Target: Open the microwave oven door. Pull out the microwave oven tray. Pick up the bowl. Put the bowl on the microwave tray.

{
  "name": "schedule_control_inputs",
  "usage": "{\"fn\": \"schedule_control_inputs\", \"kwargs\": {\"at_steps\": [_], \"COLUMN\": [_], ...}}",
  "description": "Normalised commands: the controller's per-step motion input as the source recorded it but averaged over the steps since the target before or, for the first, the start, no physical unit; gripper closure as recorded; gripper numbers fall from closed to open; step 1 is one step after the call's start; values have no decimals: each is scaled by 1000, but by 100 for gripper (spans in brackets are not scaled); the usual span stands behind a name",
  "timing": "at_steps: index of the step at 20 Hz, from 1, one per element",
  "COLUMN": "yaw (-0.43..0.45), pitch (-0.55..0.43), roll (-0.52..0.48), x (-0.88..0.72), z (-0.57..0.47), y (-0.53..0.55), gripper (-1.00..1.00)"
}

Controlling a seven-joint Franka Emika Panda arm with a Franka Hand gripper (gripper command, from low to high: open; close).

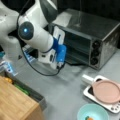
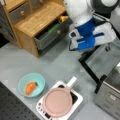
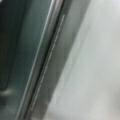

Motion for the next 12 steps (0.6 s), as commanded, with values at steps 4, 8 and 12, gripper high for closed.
{"fn": "schedule_control_inputs", "kwargs": {"at_steps": [4, 8, 12], "yaw": [183, 228, 318], "pitch": [32, 68, 64], "roll": [172, 127, 83], "x": [218, 191, 207], "z": [82, 153, 113], "y": [-243, -346, -446], "gripper": [-100, -100, -100]}}
